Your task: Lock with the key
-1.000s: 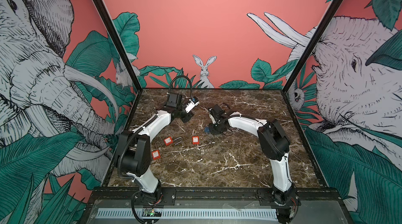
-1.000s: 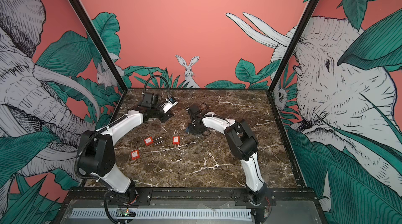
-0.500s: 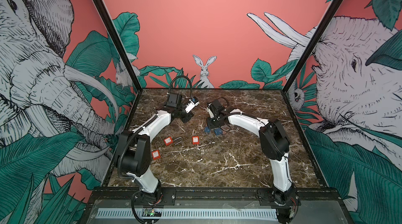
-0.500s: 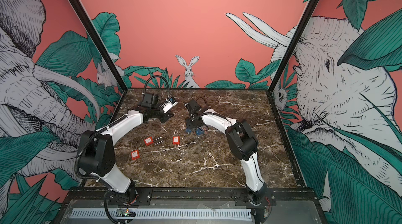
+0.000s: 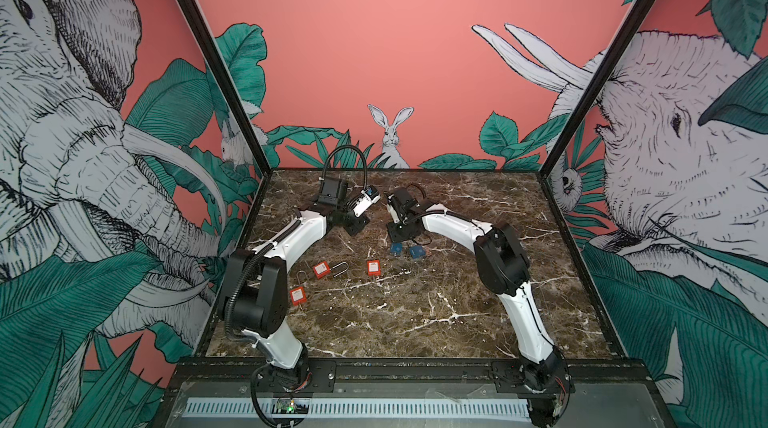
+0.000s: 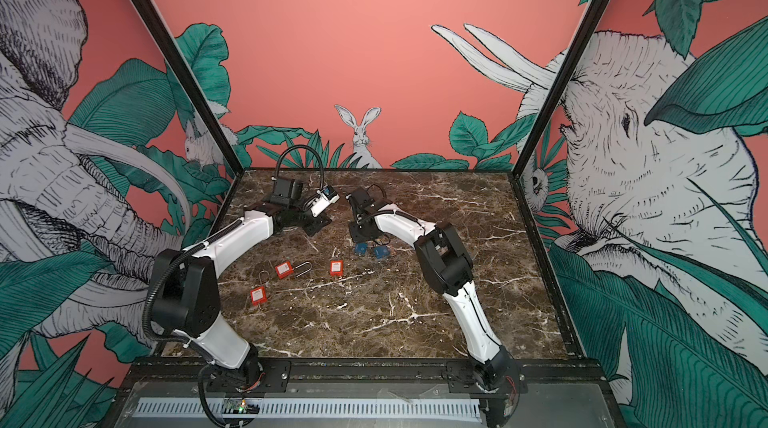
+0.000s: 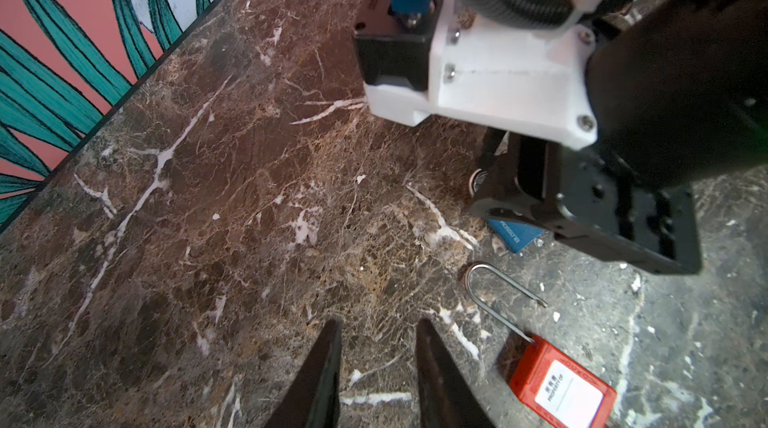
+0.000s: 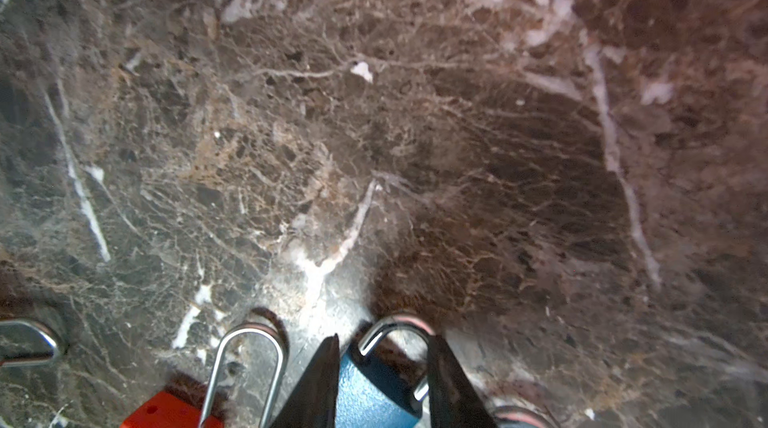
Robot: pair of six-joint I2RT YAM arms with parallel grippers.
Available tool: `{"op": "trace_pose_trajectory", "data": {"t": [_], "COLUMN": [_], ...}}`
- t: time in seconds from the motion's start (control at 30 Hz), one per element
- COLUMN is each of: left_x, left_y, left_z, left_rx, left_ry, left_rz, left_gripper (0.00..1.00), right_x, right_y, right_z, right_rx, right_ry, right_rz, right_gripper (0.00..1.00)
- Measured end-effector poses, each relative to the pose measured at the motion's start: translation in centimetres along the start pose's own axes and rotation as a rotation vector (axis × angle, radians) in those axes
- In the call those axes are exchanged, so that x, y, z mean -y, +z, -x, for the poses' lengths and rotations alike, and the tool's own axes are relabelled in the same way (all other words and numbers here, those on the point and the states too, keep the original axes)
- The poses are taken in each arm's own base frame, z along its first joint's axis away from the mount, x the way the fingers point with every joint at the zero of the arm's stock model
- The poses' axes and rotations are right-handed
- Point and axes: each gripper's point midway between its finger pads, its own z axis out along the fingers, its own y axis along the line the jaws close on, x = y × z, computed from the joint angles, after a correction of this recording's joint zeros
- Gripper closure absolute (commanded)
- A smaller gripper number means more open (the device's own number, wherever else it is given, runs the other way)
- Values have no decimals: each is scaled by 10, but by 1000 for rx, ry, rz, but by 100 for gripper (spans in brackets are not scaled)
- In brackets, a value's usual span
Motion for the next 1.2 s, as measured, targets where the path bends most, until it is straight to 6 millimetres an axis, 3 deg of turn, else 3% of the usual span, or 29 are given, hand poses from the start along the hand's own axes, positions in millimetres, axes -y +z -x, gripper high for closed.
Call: {"op": "trace_pose_trajectory", "data": {"t": [0.47,0.77,1.03,1.2], "left_x": [0,0,0,1], "left_y": [-1,-1,-1,-1], "left_z": [-3,-4,-3,-5], "left_rx": [-16,-17,-20,-26], "left_ry": [-1,-1,-2,-4], "left_rz": [2,4,2,-1], "left_gripper": [67,67,67,67], "right_x": [-9,-9,-22,-23], "right_y": [12,13,9,10], "right_z": [-10,-5,4,-1], "right_rx": [-43,-7,-10,-28], "right_ry": [-24,-42,-75,-113], "right_rz": [62,69,127,134], "right_gripper": [64,63,65,67]}}
